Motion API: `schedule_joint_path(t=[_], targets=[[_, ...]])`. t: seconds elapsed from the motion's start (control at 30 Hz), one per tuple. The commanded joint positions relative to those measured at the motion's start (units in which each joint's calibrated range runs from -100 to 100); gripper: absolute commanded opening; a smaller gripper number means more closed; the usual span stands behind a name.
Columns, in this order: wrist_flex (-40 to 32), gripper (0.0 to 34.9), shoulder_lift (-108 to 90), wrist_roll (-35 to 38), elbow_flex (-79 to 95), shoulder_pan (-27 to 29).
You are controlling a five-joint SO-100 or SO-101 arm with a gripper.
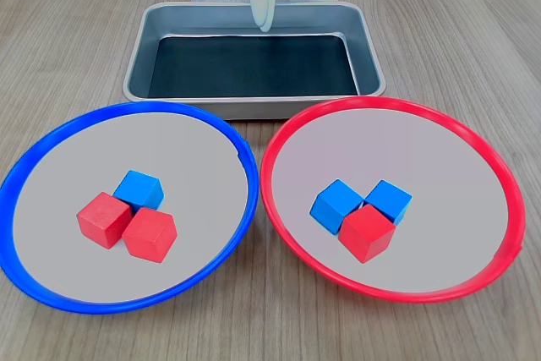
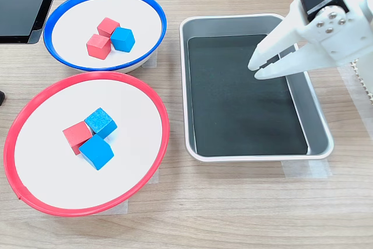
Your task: Relocate any misplaced blocks to their matching dishes.
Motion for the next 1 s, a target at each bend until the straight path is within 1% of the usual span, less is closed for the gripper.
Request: schedule_joint_path(t=[0.0, 0.33, 0.5, 0.7, 0.83, 0.97], targets=[[0.15, 0.4, 0.26, 0.20, -0.37, -0.21], [0.07, 0.4, 0.26, 0.63, -0.37, -0.97], [-1.67, 0.3, 1.62, 3.86, -3.01, -0.87], [-1.50, 0.3, 15.01, 10.94, -19.22, -1.34], [-0.51, 0.3, 32.24, 18.12, -34.42, -1.25], [-0.68, 0.3, 45.63, 23.49, -44.89, -0.87]])
